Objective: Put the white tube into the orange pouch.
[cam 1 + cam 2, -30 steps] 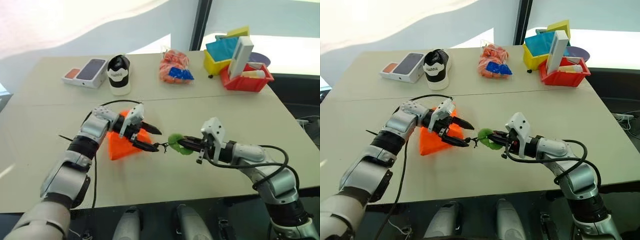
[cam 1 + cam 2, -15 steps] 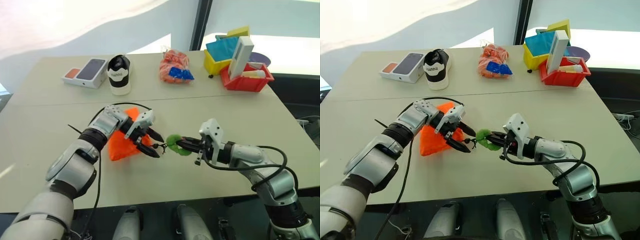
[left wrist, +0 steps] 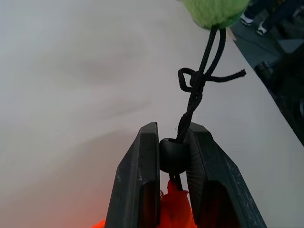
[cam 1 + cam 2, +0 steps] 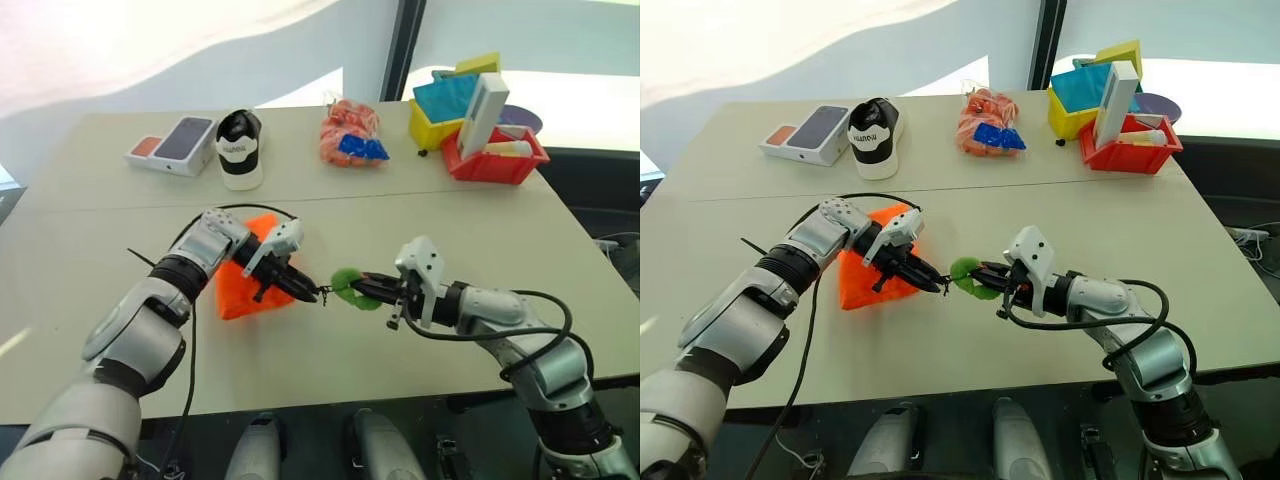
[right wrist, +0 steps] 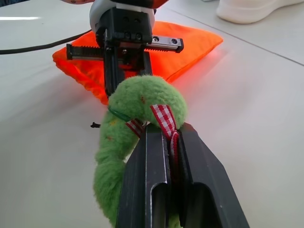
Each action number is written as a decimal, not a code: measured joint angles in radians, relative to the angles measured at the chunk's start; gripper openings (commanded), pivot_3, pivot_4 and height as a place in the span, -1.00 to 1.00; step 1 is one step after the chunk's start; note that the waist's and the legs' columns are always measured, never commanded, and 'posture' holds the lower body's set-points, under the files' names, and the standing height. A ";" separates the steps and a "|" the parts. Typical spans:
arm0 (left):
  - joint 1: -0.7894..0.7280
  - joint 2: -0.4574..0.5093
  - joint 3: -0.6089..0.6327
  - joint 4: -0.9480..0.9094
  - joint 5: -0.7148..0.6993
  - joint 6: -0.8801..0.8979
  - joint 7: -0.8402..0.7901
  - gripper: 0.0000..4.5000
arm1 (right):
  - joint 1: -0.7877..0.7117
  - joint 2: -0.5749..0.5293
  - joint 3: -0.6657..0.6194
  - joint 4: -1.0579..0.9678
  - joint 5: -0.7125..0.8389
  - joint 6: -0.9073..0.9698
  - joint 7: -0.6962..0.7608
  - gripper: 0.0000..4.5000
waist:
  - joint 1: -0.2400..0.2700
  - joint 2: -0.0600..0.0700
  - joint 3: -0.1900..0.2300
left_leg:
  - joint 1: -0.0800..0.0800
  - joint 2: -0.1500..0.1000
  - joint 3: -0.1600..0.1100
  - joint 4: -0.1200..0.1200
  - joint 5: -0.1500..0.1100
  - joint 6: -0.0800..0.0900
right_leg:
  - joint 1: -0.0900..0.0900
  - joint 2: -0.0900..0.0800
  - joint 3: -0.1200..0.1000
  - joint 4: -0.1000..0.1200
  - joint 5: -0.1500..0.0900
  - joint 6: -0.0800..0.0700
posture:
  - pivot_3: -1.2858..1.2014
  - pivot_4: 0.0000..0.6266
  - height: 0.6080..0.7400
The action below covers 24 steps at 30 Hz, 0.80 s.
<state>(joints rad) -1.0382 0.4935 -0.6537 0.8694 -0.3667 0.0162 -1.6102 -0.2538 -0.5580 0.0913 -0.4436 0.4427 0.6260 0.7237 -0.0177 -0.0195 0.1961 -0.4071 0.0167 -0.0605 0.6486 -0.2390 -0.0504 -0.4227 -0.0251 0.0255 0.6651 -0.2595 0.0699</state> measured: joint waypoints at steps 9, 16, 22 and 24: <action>0.087 0.110 0.032 -0.123 0.086 -0.093 0.000 -0.90 | -0.061 0.000 -0.020 0.152 -0.123 -0.055 -0.111 -1.00 | 0.000 0.000 0.000 | 0.000 0.000 0.000 0.000 0.000 0.000 | 0.000 0.000 0.000 0.000 0.000 0.000 | 0.03 -0.52 1.00; 0.167 0.161 0.129 -0.227 0.140 -0.088 0.001 -0.68 | -0.078 -0.007 0.013 0.232 -0.220 -0.086 -0.133 -1.00 | -0.003 0.000 0.000 | 0.000 0.000 0.000 -0.001 0.000 0.000 | -0.001 0.000 0.000 0.000 0.000 0.000 | 0.03 -0.52 1.00; 0.254 0.211 0.246 -0.373 0.134 0.057 0.026 0.59 | -0.077 -0.003 0.015 0.206 -0.192 -0.060 -0.076 0.13 | -0.003 0.000 0.000 | 0.000 0.000 0.000 -0.001 0.000 0.000 | -0.001 0.000 0.000 0.001 0.000 0.000 | 0.03 -0.52 1.00; 0.292 0.216 0.302 -0.430 0.114 0.092 0.064 1.00 | -0.069 -0.006 0.021 0.188 -0.191 -0.058 -0.059 0.59 | -0.002 0.000 0.000 | 0.000 0.000 0.000 -0.001 0.000 0.000 | -0.001 0.000 0.000 0.001 0.000 0.000 | 0.03 -0.52 1.00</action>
<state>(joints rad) -0.7462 0.7096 -0.3521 0.4390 -0.2524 0.1079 -1.5466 -0.3233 -0.5644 0.1125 -0.2551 0.2515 0.5675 0.6652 -0.0197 -0.0193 0.1961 -0.4070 0.0171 -0.0602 0.6480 -0.2390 -0.0505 -0.4235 -0.0253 0.0258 0.6656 -0.2595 0.0701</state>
